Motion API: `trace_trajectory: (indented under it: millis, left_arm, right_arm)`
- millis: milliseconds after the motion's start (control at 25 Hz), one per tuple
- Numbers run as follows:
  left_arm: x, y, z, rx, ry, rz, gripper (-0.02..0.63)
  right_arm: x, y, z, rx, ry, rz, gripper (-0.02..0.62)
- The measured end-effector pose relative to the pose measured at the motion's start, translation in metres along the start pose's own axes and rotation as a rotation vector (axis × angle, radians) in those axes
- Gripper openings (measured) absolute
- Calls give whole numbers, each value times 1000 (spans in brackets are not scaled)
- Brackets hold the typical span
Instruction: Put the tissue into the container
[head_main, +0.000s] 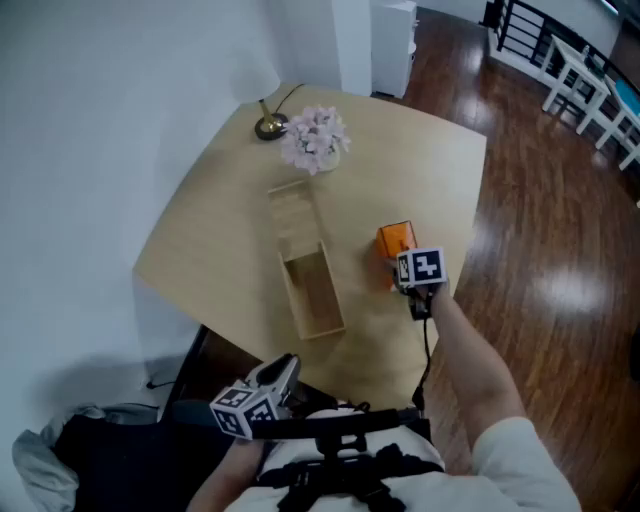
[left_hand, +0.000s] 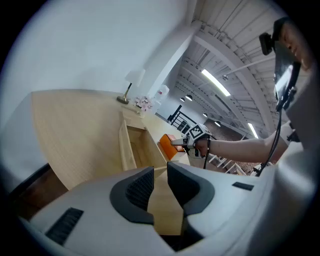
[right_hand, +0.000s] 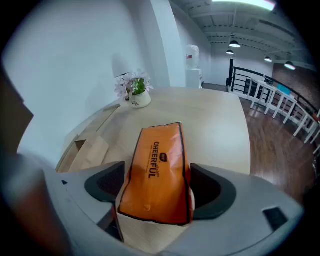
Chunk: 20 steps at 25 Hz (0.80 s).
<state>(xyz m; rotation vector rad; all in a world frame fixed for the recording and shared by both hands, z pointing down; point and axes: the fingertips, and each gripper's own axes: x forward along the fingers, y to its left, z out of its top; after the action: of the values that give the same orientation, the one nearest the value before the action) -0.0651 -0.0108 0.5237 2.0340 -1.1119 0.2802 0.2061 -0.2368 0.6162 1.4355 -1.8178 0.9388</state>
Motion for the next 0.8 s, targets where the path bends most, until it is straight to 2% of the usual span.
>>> trace_trajectory:
  millis: [200,280,440,560,680,800]
  left_arm:
    - [2,0,2,4,2,-9,72]
    - [2,0,2,5,3,-10,72]
    - [2,1,2,3,4,-13,72]
    - [3,-1,3,2,5,-24,72]
    - [4,-2,5,11,8,-39,72]
    - [4,-3,6,16,8,-51,72]
  right_arm:
    - [2,2,-3,-26,2,-8,408]
    - [0,-4,-3,-40,-6,-29,378]
    - [-6,6,-3,-27,-11,8,330]
    - [-11,-7,-5,-26,-10,-51,318]
    - [-18,-7,-3,-18,-32,-45,313]
    - [-24,-15,-6,-24,-32,-87,311]
